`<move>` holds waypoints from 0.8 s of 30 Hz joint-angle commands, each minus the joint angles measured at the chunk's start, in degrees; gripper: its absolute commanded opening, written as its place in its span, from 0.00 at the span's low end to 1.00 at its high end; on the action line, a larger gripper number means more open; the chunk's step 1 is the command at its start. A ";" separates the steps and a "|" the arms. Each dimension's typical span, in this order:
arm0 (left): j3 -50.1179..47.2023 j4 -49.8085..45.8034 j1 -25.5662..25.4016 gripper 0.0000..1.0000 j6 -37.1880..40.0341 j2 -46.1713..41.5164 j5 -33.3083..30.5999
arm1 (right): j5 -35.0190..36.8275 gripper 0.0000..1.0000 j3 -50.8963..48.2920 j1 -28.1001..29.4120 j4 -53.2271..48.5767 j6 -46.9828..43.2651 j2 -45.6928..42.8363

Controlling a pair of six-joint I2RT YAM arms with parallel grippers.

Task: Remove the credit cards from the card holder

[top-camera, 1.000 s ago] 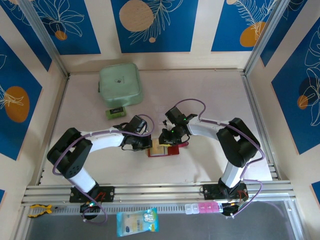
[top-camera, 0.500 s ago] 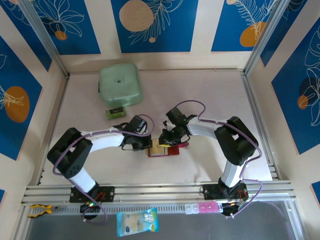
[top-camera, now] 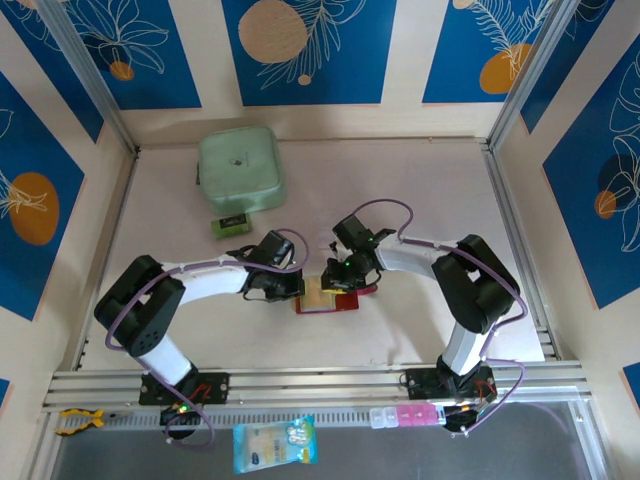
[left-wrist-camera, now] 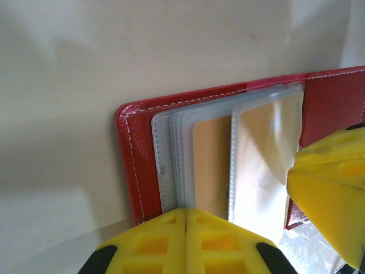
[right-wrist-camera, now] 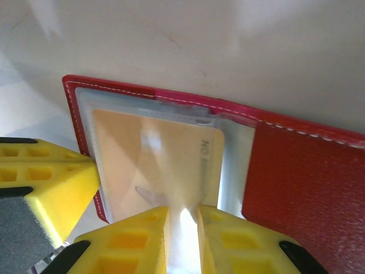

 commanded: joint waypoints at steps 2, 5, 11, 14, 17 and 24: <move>0.38 -2.02 -0.69 0.03 0.84 0.94 -1.00 | 1.91 0.21 0.64 -0.27 -3.49 -1.18 -2.21; 0.81 -2.09 -0.66 0.03 0.80 0.24 -0.93 | 1.82 0.21 0.43 -0.28 -3.30 -1.27 -2.91; 2.70 -3.77 -0.65 0.03 1.05 -2.11 -1.13 | 0.94 0.21 -0.53 -0.54 -2.00 -0.86 -4.59; 3.17 -4.00 -0.72 0.02 1.19 -2.66 -0.68 | -0.35 0.21 -0.90 -0.80 -1.27 -0.63 -4.50; 3.32 -3.59 -1.10 0.01 1.04 -2.12 0.07 | -1.61 0.21 -1.34 -0.94 -0.15 -0.25 -4.15; 2.86 -2.76 -1.62 0.00 1.26 0.44 -0.06 | -3.95 0.21 -1.34 -0.96 1.03 0.17 -2.27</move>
